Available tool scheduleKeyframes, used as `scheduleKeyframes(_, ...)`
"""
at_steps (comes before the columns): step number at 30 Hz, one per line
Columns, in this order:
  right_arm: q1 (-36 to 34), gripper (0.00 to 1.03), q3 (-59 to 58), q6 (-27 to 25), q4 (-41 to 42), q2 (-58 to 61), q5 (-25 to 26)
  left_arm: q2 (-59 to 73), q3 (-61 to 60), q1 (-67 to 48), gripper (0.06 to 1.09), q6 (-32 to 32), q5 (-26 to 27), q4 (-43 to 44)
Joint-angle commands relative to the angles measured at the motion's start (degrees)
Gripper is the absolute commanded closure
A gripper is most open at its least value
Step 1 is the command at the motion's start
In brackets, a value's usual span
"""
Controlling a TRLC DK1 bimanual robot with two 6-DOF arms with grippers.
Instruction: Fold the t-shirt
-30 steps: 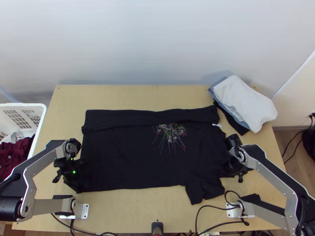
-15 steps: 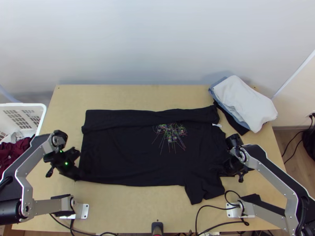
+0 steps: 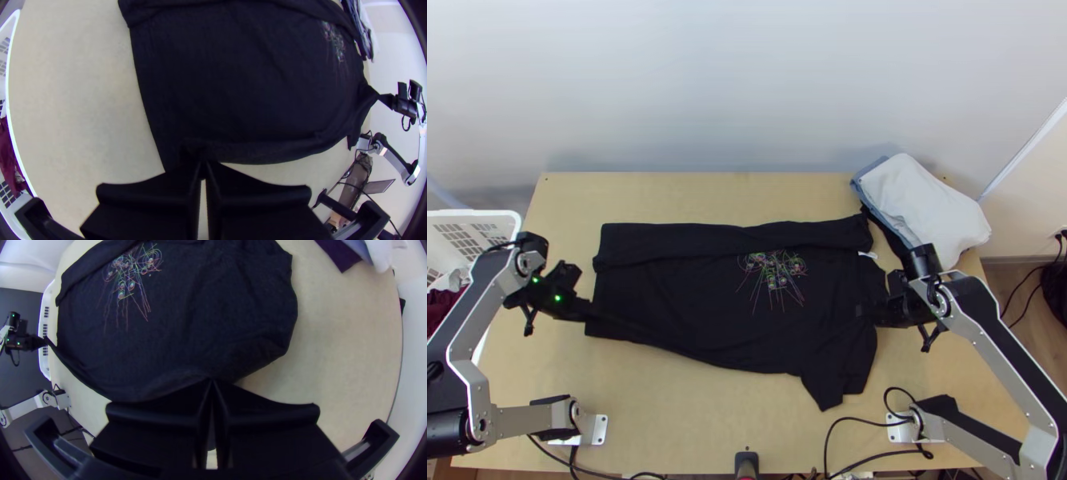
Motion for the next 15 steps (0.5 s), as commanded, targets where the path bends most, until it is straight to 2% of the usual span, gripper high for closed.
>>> scheduleKeyframes(1,-1.4,1.0,1.6,-2.2,-1.0,-0.5,1.0,-1.1,2.6,1.7,1.05,-2.7,1.2,0.2)
scheduleKeyframes(6,-3.9,1.0,3.7,-3.8,-1.0,-0.6,1.4,-1.0,5.5,3.4,1.05,-4.8,2.6,1.1)
scheduleKeyframes(15,-4.1,1.0,8.9,-5.2,0.3,-0.6,1.7,-1.5,13.5,2.7,1.05,-10.3,4.7,0.6)
